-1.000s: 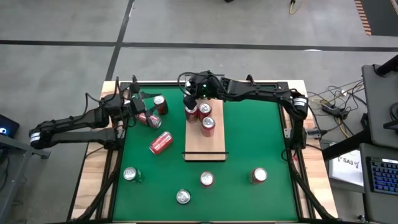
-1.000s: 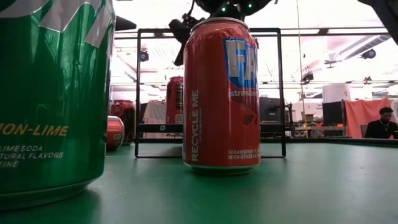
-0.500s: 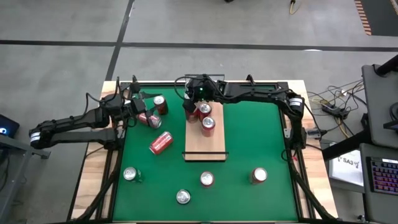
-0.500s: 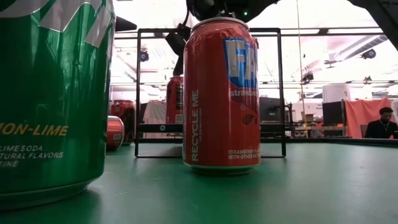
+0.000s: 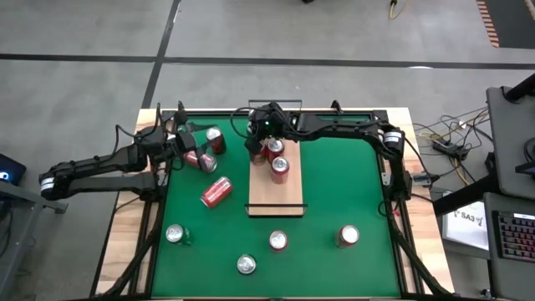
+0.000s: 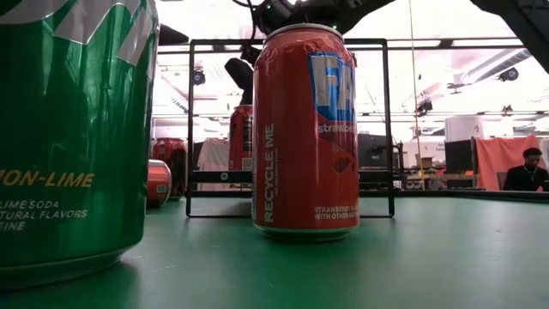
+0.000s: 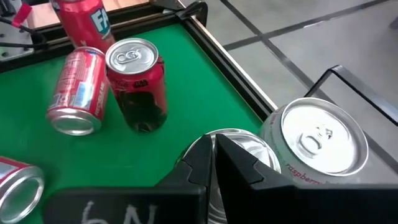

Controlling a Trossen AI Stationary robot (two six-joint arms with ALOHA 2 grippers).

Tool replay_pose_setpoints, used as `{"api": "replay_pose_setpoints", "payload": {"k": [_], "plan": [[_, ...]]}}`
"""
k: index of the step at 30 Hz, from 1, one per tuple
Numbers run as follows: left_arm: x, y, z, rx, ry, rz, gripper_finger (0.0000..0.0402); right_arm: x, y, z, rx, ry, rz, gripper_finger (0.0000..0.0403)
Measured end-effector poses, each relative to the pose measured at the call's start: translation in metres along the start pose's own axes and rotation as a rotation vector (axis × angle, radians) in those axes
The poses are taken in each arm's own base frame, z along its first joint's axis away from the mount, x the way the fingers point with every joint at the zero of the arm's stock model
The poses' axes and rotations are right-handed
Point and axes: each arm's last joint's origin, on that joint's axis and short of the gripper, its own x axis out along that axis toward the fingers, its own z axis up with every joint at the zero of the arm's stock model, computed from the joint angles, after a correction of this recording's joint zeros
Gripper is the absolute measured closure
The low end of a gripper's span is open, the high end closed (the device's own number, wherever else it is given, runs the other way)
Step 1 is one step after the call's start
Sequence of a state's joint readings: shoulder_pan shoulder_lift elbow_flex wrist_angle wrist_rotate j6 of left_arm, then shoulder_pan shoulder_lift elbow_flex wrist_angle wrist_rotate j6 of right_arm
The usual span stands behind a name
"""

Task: Place canned beverage on shelf
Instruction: Adjust the green soda can

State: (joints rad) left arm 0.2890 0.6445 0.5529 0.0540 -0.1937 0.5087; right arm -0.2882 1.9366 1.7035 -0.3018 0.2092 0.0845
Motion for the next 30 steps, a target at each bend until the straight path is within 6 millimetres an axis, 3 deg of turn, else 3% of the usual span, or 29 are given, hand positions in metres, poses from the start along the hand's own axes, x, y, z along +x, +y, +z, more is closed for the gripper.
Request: {"api": "replay_pose_setpoints", "payload": {"k": [30], "plan": [[0.0,-0.0002,-0.0011,0.002,0.014,0.003,0.0254,-0.0069,-0.0007,0.0036,-0.006,0.031,-0.031,0.039]]}}
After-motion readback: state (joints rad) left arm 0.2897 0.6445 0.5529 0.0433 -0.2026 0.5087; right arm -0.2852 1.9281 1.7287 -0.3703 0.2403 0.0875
